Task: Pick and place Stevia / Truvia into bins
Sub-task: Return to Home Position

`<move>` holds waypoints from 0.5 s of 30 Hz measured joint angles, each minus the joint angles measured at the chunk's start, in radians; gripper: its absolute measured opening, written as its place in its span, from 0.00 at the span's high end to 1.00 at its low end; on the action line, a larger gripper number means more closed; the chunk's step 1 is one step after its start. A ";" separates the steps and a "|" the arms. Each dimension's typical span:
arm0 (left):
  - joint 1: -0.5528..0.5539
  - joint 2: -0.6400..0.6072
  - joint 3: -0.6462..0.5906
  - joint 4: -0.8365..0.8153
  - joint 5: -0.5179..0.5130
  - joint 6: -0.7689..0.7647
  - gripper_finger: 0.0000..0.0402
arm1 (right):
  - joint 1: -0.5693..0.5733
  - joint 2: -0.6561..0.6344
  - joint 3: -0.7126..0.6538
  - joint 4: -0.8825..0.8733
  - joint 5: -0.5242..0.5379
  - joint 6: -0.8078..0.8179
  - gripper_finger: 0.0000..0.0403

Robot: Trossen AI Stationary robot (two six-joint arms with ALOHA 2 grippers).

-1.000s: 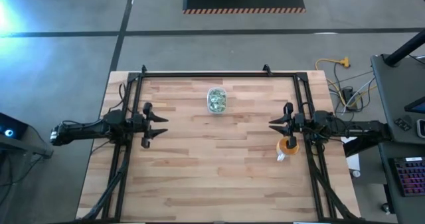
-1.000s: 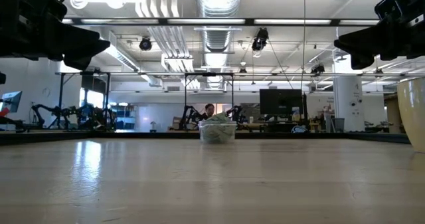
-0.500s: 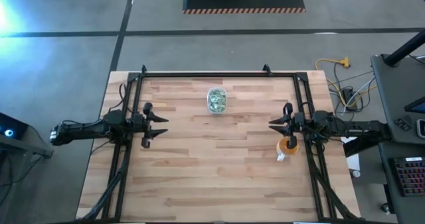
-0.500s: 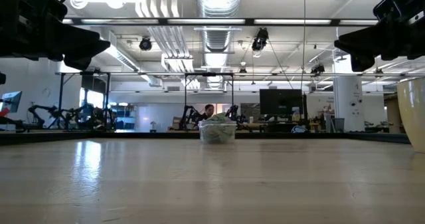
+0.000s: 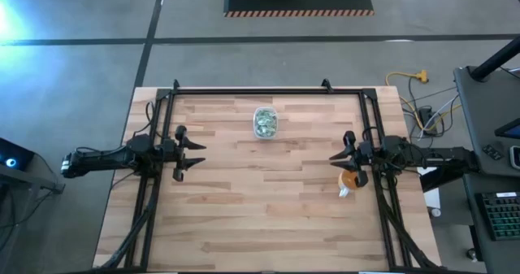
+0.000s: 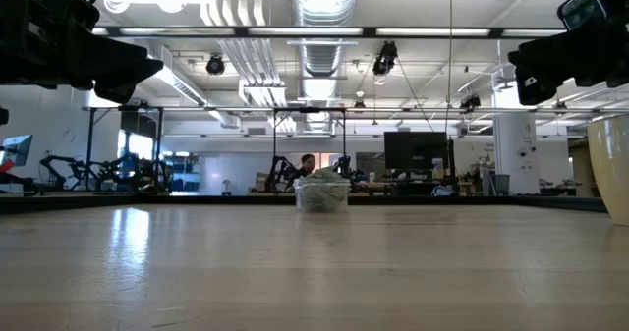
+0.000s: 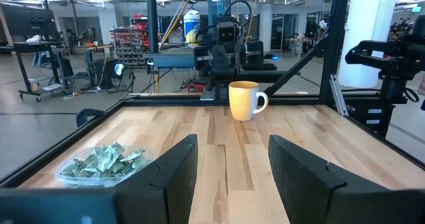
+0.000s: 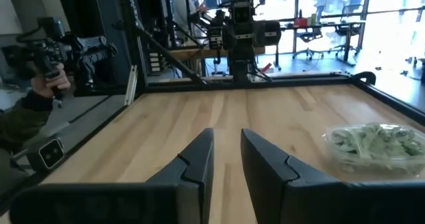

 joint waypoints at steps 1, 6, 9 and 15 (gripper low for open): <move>0.000 0.000 0.000 0.000 0.000 0.000 0.58 | 0.000 0.000 0.000 0.000 0.000 0.008 0.83; 0.001 -0.001 0.000 0.001 0.000 -0.001 0.58 | 0.000 0.000 -0.002 -0.002 0.076 0.034 0.83; 0.001 -0.001 0.000 0.001 0.000 -0.001 0.58 | 0.000 0.012 -0.004 -0.002 0.088 0.032 0.83; 0.001 0.001 0.000 0.002 0.000 -0.001 0.58 | 0.000 0.031 -0.005 -0.002 0.089 0.028 0.83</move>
